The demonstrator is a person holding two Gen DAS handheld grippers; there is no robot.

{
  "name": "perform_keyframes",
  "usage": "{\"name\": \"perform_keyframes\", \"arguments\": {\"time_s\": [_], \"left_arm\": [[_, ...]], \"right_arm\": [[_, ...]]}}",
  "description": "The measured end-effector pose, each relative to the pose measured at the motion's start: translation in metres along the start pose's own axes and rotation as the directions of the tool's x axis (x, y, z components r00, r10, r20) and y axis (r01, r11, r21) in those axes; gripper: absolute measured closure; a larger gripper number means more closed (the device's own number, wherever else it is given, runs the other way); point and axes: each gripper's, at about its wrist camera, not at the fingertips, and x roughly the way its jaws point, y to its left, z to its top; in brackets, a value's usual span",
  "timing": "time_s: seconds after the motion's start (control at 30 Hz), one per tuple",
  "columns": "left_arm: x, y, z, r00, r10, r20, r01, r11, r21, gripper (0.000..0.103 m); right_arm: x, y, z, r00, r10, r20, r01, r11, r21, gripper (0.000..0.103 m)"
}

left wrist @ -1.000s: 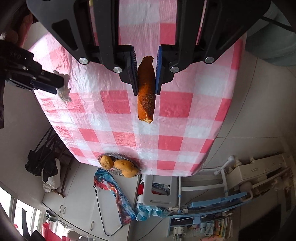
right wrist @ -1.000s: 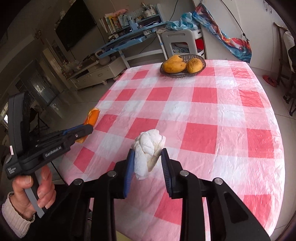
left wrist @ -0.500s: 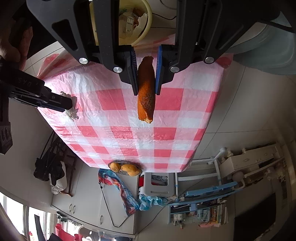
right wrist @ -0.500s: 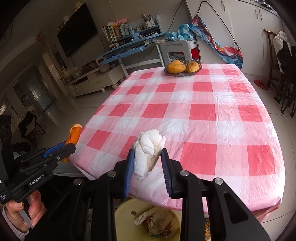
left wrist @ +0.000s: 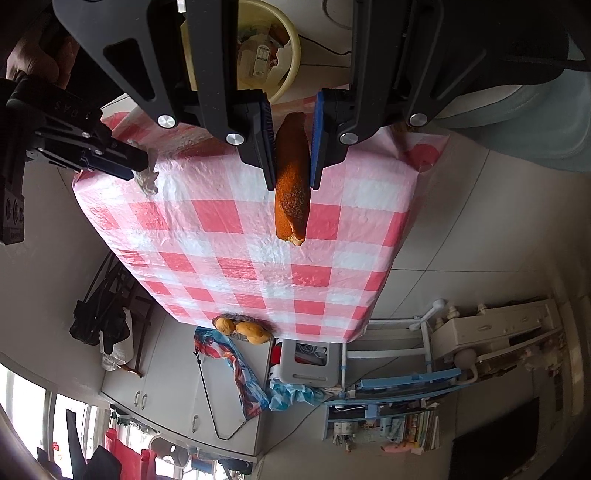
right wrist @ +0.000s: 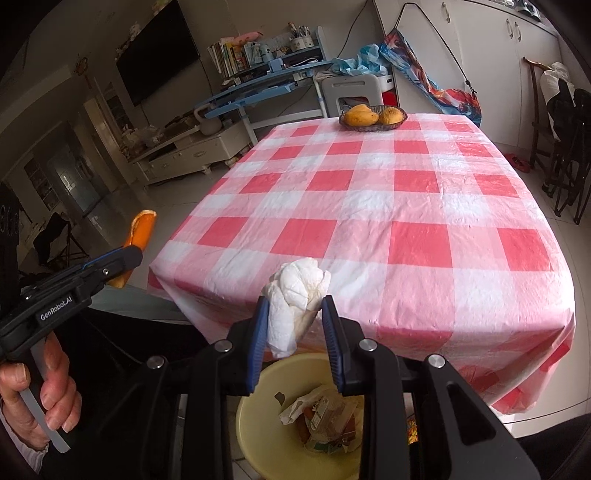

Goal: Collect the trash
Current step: 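Carry the tissue and orange peel over the yellow bucket with both grippers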

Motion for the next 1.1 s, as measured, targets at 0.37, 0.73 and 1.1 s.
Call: {"name": "perform_keyframes", "arguments": {"time_s": [0.37, 0.73, 1.1], "left_arm": [[-0.003, -0.004, -0.013, 1.0, -0.015, -0.025, 0.015, 1.0, -0.003, 0.086], [-0.006, -0.011, -0.024, 0.999, -0.013, -0.04, 0.014, 1.0, 0.011, 0.086], [-0.005, -0.01, -0.026, 0.999, -0.014, -0.048, 0.015, 1.0, 0.009, 0.086]], "right_arm": [[-0.008, 0.012, -0.018, 1.0, 0.026, -0.009, -0.026, 1.0, 0.01, 0.073], [-0.014, 0.01, -0.025, 0.999, 0.048, -0.01, -0.047, 0.998, 0.046, 0.073], [-0.014, 0.014, -0.03, 0.999, 0.04, -0.023, -0.039, 0.998, 0.048, 0.072]]}}
